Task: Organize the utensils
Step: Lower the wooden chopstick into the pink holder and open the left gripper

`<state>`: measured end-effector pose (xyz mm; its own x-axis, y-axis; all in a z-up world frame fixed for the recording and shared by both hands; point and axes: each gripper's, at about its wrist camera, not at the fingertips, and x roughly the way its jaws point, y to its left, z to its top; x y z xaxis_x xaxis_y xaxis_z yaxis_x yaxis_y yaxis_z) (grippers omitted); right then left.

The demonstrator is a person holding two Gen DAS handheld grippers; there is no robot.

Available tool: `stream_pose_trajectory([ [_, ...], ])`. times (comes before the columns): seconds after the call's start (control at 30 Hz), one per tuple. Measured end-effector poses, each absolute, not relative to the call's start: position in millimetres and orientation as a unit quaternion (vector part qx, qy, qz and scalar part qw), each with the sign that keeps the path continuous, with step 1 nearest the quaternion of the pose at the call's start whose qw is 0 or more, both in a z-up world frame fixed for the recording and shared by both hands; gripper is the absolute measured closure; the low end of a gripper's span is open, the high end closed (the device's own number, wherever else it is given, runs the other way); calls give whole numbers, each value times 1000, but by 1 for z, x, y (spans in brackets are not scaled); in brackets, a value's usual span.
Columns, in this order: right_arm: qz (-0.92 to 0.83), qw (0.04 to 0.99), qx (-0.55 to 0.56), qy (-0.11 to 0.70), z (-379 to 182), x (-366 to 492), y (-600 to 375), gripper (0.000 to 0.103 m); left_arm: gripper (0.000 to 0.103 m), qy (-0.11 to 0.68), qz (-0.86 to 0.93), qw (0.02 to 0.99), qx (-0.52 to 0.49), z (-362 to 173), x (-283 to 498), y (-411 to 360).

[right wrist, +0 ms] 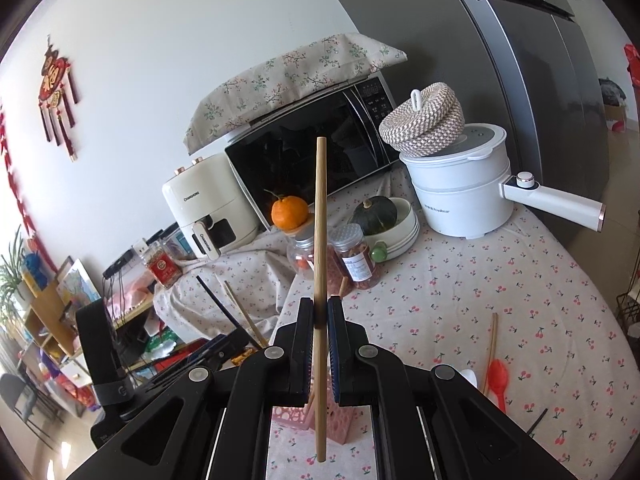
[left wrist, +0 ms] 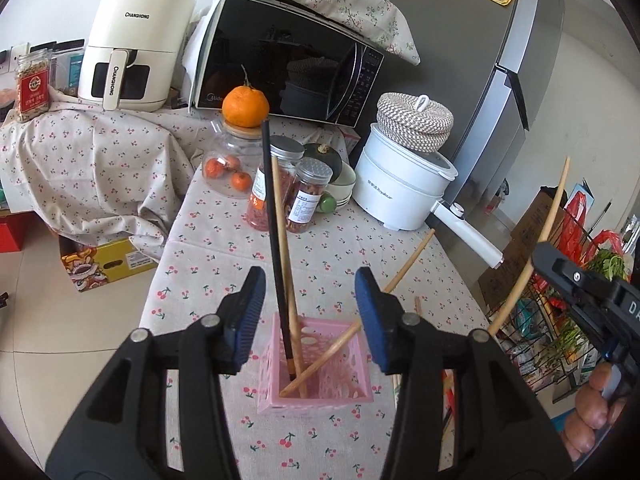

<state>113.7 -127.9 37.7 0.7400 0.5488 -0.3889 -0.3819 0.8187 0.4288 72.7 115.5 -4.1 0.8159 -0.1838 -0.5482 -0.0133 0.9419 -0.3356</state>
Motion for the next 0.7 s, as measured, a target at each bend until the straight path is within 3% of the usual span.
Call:
stream_pose_trajectory([
  [0.13,258,920,178,235,44,114,-118,96,41,334,-37,928,-162,-7,59,125],
  [0.3,257,924,187,214,45,119,-97,96,37,375,-22,911,-170,-17,48,141],
  [0.7,202,940,173,211,15,135,-40,96,36,416,-13,890,-186,-35,49,157],
])
